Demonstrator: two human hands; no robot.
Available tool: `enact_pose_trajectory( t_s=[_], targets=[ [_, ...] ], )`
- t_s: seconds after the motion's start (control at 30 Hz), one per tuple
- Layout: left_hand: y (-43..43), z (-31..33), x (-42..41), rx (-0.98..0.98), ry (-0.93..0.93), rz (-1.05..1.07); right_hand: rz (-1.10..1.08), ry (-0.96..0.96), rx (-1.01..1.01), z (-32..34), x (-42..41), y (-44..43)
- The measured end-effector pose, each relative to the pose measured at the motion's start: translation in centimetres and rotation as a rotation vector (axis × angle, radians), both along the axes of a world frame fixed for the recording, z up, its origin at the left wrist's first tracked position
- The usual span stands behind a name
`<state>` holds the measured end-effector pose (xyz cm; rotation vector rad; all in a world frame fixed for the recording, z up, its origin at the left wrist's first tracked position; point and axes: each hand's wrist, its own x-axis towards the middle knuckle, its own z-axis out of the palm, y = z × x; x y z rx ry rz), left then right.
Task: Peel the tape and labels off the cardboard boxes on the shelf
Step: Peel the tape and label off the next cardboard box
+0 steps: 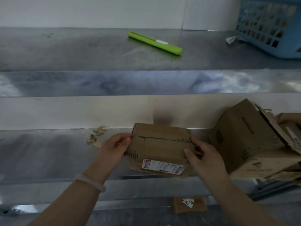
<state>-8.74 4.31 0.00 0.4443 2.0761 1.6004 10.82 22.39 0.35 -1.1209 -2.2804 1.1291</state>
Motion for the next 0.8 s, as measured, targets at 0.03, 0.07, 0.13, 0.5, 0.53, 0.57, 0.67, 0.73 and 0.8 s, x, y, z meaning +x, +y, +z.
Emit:
enact_pose_trajectory(
  t_s=[0.03, 0.07, 0.13, 0.5, 0.53, 0.57, 0.67, 0.73, 0.8],
  targets=[
    [0.0, -0.1, 0.4, 0.049, -0.054, 0.023, -0.036, 0.045, -0.068, 0.0, 0.1, 0.0],
    [0.1, 0.0, 0.8, 0.104, -0.124, 0.045, -0.062, 0.093, -0.142, 0.1, 0.2, 0.0],
    [0.1, 0.3, 1.1, 0.180, -0.245, 0.081, -0.092, 0.198, -0.281, 0.3, 0.4, 0.2],
    [0.3, 0.6, 1.0, 0.184, -0.411, 0.009, -0.154, 0.358, -0.680, 0.2, 0.3, 1.2],
    [0.3, 0.7, 0.9, 0.075, -0.303, -0.019, -0.139, 0.323, -0.653, 0.5, 0.2, 1.2],
    [0.4, 0.8, 0.7, -0.061, -0.154, -0.078, -0.119, 0.253, -0.585, 0.9, 0.2, 1.4],
    [1.0, 1.6, 0.3, -0.379, 0.200, -0.268, 0.115, -0.018, -0.330, 2.1, 0.0, 2.5],
    [1.5, 2.2, 0.5, -0.482, 0.287, -0.353, 0.289, -0.201, -0.174, 2.7, -0.7, 3.6],
    [2.3, 2.5, 0.4, -0.549, 0.311, -0.379, 0.377, -0.353, -0.081, 3.2, -1.5, 4.3]
  ],
)
